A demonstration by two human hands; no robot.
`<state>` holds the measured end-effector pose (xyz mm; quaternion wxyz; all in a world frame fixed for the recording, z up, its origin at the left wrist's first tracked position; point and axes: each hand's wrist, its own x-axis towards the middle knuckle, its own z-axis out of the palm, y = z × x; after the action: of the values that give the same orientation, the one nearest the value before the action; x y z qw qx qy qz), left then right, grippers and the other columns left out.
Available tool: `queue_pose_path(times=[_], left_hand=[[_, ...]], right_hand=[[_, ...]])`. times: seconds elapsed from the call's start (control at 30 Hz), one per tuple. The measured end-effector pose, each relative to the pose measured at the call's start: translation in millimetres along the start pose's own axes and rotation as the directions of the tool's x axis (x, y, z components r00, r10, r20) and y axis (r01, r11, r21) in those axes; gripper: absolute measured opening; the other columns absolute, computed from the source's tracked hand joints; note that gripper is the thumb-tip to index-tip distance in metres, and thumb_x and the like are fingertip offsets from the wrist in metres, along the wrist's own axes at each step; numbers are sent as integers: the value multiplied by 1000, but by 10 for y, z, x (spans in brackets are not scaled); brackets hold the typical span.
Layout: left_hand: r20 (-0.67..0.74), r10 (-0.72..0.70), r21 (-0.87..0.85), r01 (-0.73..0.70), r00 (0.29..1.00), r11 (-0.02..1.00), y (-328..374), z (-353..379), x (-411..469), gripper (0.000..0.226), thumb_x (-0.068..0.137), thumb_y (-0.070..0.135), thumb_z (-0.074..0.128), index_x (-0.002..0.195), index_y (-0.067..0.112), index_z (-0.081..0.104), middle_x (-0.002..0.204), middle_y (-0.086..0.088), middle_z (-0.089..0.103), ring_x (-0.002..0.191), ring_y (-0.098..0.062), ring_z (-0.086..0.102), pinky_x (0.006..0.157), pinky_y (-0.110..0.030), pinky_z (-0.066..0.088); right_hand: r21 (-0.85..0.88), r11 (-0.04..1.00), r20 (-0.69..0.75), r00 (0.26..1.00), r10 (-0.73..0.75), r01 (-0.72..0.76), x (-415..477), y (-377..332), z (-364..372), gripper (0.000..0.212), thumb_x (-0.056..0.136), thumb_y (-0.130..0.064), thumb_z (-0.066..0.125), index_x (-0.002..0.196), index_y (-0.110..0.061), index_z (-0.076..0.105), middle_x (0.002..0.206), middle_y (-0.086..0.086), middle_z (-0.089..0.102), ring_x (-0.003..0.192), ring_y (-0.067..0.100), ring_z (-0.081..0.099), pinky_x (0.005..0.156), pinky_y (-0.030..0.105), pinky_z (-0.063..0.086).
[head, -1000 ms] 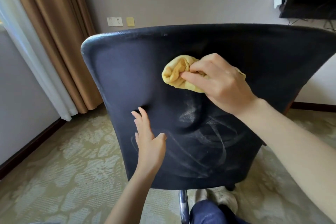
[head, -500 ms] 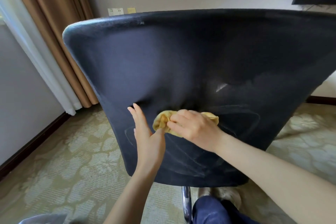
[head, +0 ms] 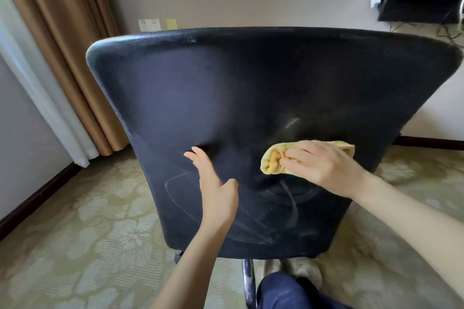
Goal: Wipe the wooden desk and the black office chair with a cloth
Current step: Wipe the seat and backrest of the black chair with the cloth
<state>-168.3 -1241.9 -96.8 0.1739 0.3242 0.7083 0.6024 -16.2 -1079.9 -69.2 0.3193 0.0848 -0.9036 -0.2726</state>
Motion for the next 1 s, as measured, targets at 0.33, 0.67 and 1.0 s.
queue_pose_path(times=[0.33,0.67,1.0], left_hand=[[83,-10,-36,13,997,999,-132,-185,86,91,90,-4,45,149,33,-12,140,36,-16,126,20,8,94,-3,20],[-30,-40,-124,36,999,992,-216,-286,214,87,87,-10,45,151,31,3,146,29,4,87,42,28,60,7,31],[109,44,-148,-28,993,989,-38,10,-77,96,86,-11,46,147,44,-4,150,31,-1,136,15,9,115,-24,21]], right_hand=[[-262,961,-346,938,-14,-82,875,253,-458,15,90,-1,63,98,-5,74,87,13,70,88,23,50,68,35,56],[-82,988,-342,935,97,-133,953,-305,292,19,87,0,61,84,-12,75,81,3,70,74,19,67,65,30,54],[150,989,-48,999,24,-17,160,-597,777,9,84,-10,66,77,-11,71,80,0,66,61,15,56,55,26,48]])
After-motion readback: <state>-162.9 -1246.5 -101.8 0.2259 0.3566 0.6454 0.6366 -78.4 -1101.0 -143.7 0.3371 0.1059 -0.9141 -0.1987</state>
